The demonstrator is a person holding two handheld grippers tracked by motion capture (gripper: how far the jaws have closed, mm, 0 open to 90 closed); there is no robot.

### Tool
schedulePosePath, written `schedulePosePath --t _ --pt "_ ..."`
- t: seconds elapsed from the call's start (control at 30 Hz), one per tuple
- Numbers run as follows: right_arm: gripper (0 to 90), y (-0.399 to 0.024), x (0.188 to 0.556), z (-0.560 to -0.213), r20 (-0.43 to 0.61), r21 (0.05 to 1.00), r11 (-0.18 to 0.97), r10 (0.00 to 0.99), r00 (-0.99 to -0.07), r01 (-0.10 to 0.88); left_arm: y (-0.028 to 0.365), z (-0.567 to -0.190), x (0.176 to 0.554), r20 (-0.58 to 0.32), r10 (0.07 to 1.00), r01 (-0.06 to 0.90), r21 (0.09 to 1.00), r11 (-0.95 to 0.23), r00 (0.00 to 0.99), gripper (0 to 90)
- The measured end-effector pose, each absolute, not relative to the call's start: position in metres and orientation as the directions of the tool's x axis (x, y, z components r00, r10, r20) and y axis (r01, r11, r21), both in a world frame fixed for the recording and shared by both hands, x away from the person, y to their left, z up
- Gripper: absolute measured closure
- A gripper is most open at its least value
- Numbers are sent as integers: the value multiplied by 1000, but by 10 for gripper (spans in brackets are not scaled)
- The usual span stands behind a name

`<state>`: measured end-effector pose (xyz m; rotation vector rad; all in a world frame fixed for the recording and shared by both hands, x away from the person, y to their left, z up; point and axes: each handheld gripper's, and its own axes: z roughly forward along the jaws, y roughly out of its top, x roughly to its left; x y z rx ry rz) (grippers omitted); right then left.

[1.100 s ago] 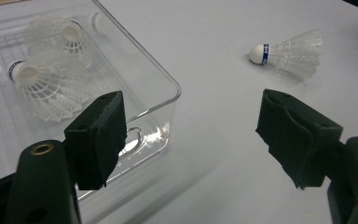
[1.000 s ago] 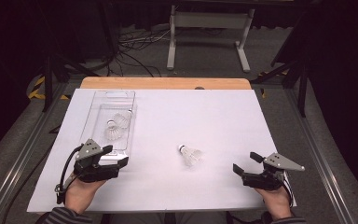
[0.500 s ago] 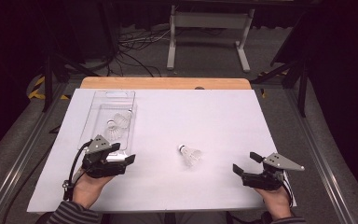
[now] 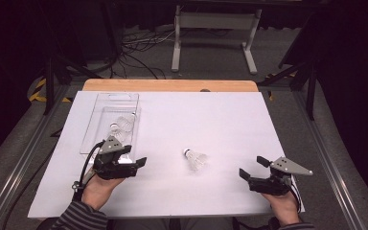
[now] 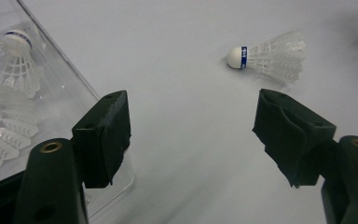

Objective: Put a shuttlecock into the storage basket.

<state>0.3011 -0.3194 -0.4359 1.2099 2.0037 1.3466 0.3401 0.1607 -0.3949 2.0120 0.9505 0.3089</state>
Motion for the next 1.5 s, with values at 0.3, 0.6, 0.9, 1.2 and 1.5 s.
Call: schedulePosePath --t 0.3,0.6,0.9,1.2,1.5 --pt "113 -320 301 -436 107 896 146 846 -523 419 147 -394 348 -128 707 508 783 -359 696 296" --pt "113 -319 302 -436 109 896 144 846 -523 420 134 -393 352 -139 687 517 766 -382 713 299" --pt "113 -320 302 -436 110 897 143 845 -524 419 123 -392 355 -138 669 514 757 -405 730 312" --pt "114 -319 302 -436 107 895 148 845 -524 421 112 -390 358 -130 655 509 745 -431 745 328" --pt "115 -319 302 -436 102 895 154 844 -527 419 101 -388 360 -125 635 501 735 -457 762 341"
